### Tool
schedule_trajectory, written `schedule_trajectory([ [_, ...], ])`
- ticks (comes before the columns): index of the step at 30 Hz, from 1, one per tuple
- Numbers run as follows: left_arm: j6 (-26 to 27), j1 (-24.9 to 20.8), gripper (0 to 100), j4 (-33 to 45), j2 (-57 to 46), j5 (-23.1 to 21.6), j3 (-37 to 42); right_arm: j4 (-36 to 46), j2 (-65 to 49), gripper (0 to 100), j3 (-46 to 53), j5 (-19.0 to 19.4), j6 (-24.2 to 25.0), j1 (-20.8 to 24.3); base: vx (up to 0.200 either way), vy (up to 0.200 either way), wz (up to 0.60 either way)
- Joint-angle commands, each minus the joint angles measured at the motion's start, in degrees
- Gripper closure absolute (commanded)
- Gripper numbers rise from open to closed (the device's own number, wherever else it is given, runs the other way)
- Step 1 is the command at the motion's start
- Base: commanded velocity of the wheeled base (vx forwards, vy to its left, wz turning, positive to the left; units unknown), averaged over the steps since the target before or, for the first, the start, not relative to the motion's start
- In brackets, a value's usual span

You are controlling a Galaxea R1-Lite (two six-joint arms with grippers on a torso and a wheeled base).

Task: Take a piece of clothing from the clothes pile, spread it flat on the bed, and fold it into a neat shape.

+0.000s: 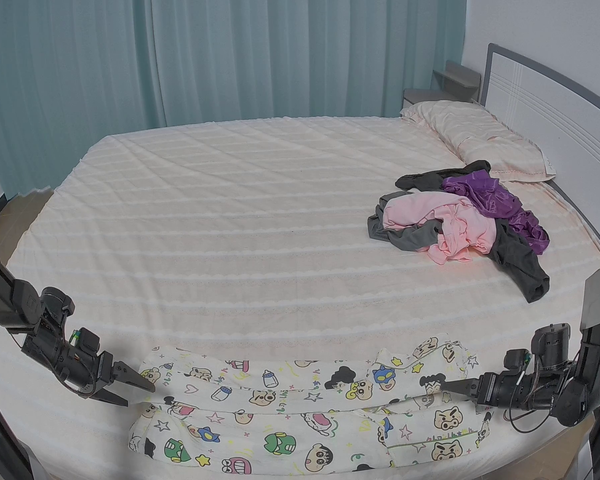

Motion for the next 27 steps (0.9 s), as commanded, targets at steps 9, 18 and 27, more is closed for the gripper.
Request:
schedule_trajectory([
  [9,-6.58,0.54,0,-0.52,-5.84,-0.77,0.04,-10.3,2.92,0,0.57,-6.87,10.44,3.37,0.0,0.0,0.0],
  [18,-16.6,-0.07,0,-2.19,-6.63,-0.86,-2.43,-10.39,5.64,0,-3.12,-8.54,15.19,6.8,0.0,0.0,0.0],
  [27,-16.78,-0.25,0,-2.45,-6.37,-0.94,-2.43,-10.39,5.73,100,-1.98,-10.82,15.89,7.15,0.0,0.0,0.0],
])
